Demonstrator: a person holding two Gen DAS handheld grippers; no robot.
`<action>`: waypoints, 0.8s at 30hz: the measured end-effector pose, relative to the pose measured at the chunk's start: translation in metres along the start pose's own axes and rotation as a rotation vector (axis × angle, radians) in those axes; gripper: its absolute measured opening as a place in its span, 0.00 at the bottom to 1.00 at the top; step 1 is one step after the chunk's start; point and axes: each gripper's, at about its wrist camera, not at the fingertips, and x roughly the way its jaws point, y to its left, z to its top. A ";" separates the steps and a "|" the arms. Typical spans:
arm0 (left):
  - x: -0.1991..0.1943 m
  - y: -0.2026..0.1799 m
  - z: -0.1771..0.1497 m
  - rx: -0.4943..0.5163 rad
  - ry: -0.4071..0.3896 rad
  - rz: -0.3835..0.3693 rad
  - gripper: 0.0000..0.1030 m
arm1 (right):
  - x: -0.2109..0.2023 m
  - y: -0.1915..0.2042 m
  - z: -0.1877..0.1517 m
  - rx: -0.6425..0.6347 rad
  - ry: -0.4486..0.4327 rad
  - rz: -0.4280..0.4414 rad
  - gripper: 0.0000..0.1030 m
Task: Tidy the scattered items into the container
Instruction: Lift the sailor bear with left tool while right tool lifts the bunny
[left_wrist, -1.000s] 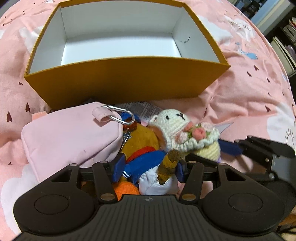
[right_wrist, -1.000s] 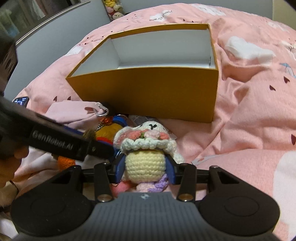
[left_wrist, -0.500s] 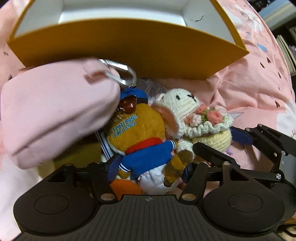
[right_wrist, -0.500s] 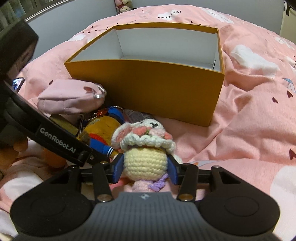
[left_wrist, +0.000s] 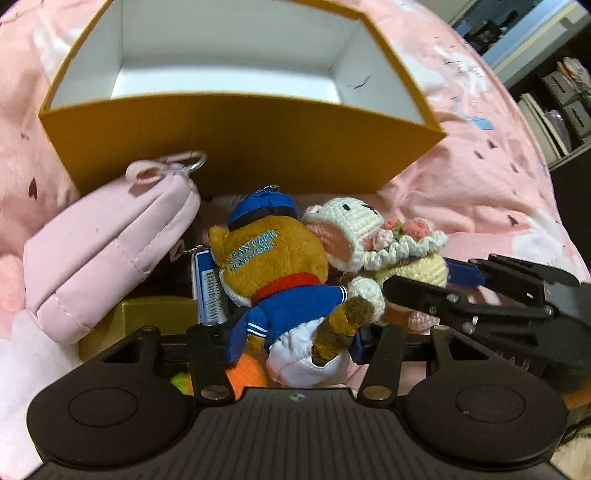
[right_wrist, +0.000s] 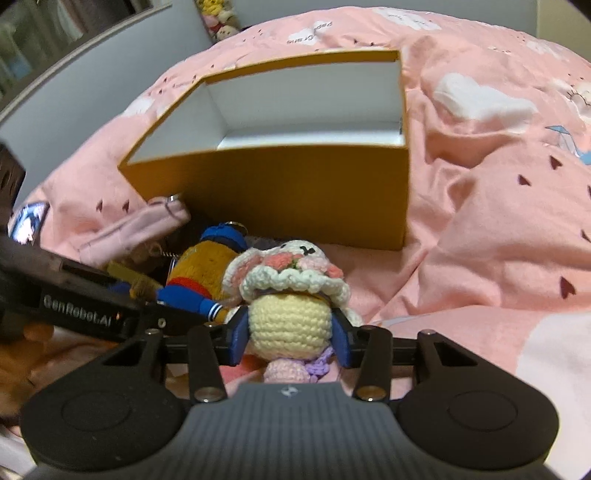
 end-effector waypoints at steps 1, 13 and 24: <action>-0.003 -0.002 0.000 0.012 -0.013 -0.004 0.58 | -0.004 -0.001 0.002 0.008 -0.008 0.004 0.47; -0.043 -0.014 0.001 0.107 -0.213 -0.049 0.58 | -0.041 0.003 0.023 0.006 -0.126 0.005 0.47; -0.081 -0.024 0.022 0.196 -0.409 -0.039 0.57 | -0.063 0.018 0.055 -0.056 -0.258 -0.008 0.47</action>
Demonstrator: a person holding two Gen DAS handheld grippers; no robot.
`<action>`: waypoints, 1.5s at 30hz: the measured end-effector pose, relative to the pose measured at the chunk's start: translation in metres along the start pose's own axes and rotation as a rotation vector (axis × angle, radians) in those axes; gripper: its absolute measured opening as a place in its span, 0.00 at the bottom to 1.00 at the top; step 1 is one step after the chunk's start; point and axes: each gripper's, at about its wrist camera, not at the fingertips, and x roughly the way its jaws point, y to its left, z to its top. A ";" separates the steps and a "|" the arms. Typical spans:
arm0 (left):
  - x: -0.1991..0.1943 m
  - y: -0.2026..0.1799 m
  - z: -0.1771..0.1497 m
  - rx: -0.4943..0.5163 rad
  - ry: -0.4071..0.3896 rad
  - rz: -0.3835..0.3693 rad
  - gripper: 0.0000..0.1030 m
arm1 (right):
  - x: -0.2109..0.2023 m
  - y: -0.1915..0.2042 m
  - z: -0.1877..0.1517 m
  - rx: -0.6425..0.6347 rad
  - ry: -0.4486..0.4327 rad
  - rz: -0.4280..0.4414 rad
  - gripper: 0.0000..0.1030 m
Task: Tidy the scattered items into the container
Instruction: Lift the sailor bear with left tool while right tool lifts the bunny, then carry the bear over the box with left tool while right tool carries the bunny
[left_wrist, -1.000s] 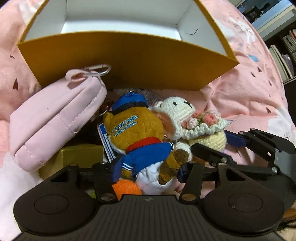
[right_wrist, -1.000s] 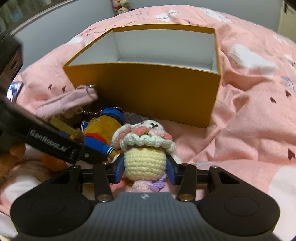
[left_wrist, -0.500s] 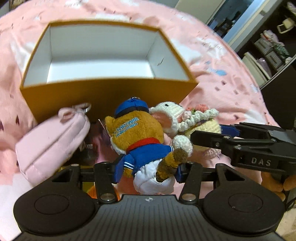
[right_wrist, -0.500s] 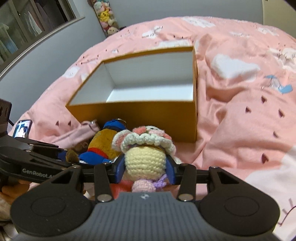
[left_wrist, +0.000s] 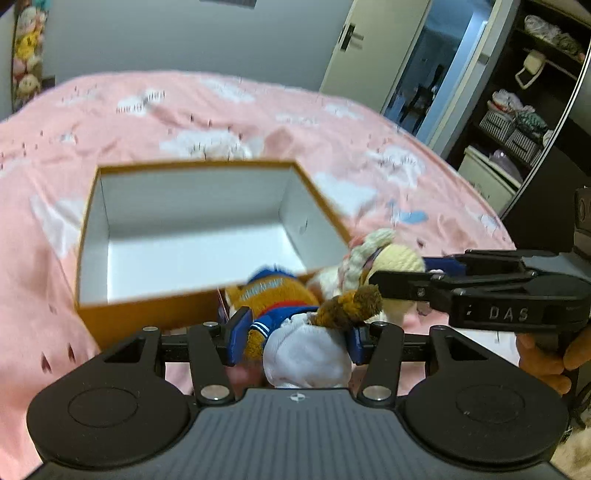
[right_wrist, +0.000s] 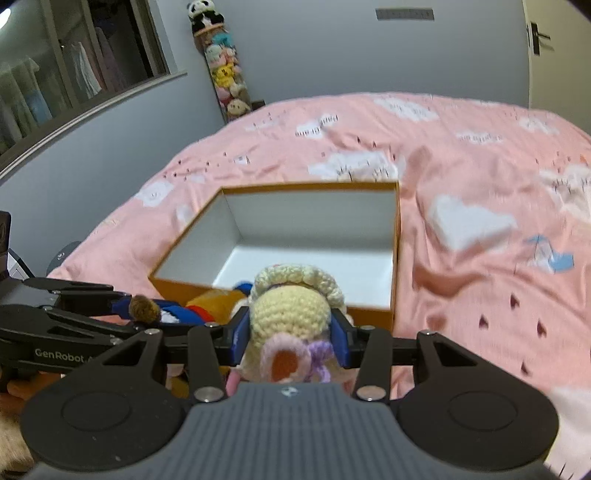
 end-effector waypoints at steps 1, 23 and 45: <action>-0.001 0.001 0.004 0.000 -0.016 -0.001 0.57 | 0.000 0.002 0.003 -0.008 -0.008 0.000 0.47; 0.015 0.054 0.049 -0.078 -0.045 0.009 0.27 | 0.037 0.013 0.052 -0.061 -0.085 -0.007 0.46; 0.049 0.051 0.106 -0.021 -0.167 0.097 0.13 | 0.085 0.012 0.090 -0.080 -0.095 -0.029 0.46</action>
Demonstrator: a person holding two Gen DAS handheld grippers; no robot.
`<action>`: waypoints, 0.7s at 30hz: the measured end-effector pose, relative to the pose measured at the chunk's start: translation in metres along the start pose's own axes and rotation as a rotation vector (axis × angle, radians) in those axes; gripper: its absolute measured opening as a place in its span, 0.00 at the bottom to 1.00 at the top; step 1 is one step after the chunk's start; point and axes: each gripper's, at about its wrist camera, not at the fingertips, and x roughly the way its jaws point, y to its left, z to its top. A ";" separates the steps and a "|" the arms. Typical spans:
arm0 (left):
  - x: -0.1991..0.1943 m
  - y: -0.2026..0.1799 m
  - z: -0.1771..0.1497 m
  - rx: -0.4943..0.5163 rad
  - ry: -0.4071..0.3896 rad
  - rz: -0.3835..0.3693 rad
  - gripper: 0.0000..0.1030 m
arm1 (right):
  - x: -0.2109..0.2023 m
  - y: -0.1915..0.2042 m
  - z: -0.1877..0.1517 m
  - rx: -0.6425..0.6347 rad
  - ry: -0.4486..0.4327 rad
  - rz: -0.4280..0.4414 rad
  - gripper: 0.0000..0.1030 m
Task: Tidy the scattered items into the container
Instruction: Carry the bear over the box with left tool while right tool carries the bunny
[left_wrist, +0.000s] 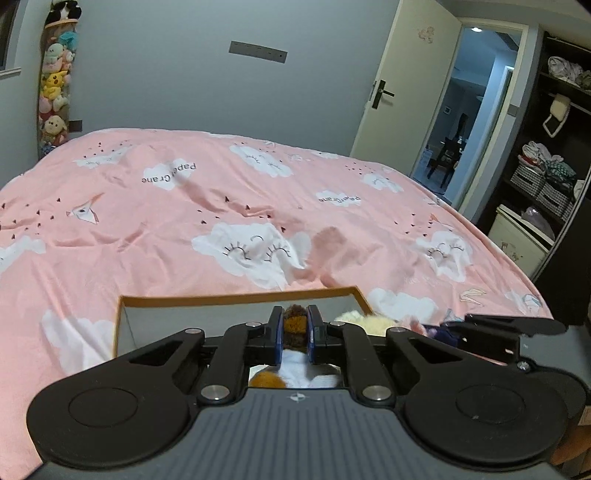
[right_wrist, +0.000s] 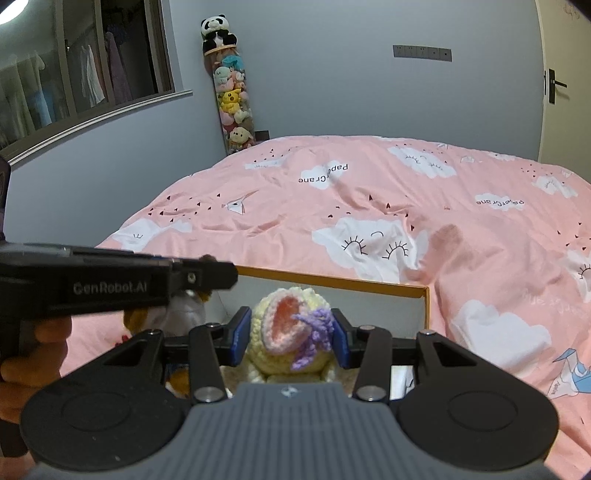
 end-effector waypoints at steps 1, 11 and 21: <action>0.001 0.002 0.003 -0.003 -0.004 0.007 0.13 | 0.002 -0.001 0.000 0.000 0.001 -0.003 0.46; 0.016 0.006 0.021 0.046 -0.038 0.038 0.07 | 0.016 -0.005 0.006 -0.011 0.004 -0.029 0.46; 0.059 0.033 -0.002 0.013 0.115 0.069 0.07 | 0.060 -0.026 -0.005 0.024 0.111 -0.073 0.46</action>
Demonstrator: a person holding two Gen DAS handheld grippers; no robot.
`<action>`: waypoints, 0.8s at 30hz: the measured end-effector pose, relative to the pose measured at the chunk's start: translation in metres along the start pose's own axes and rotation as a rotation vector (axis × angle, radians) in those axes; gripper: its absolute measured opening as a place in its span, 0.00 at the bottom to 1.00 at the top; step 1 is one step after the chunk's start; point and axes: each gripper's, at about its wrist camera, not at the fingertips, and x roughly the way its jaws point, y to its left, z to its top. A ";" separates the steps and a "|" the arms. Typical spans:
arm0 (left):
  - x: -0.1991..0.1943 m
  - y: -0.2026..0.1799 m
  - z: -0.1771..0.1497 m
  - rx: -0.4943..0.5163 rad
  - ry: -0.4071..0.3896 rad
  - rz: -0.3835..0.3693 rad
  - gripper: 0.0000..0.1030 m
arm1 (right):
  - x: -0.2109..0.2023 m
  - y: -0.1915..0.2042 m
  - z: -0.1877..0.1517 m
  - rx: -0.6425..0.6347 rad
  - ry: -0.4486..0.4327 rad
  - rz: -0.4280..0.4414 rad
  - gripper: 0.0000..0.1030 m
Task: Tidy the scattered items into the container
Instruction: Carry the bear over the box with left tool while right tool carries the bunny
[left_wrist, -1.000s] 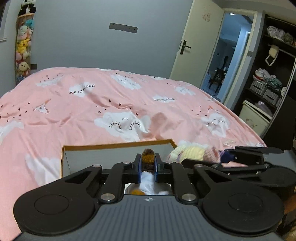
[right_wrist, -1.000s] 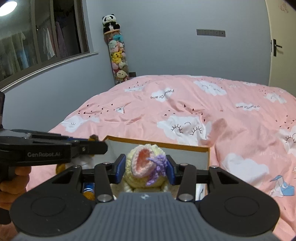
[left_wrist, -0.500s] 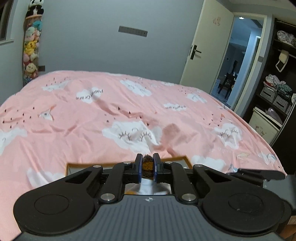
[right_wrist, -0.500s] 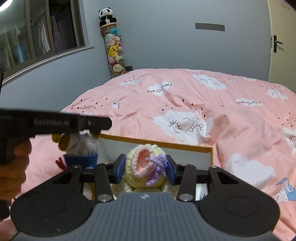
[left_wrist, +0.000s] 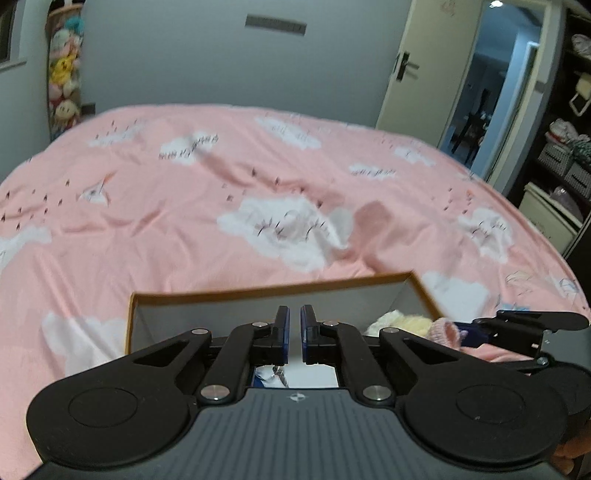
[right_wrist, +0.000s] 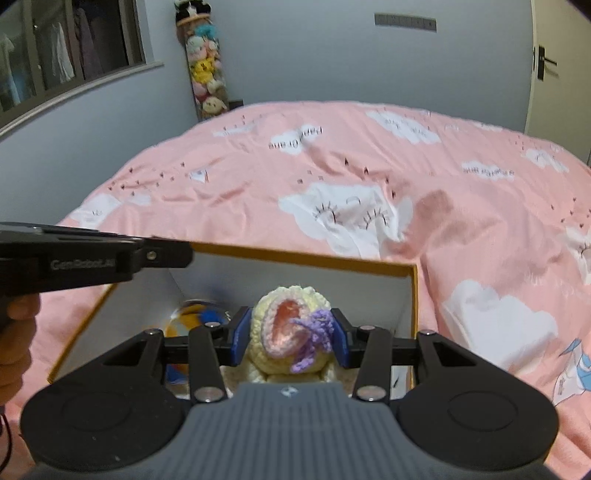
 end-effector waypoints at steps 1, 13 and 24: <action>0.002 0.003 -0.001 0.006 0.019 0.007 0.07 | 0.003 -0.001 -0.001 0.004 0.009 0.004 0.46; 0.035 0.021 -0.032 0.192 0.267 0.138 0.35 | 0.030 -0.003 -0.001 0.017 0.018 0.041 0.46; 0.047 0.013 -0.052 0.340 0.372 0.135 0.52 | 0.039 -0.012 -0.012 0.007 0.177 0.091 0.48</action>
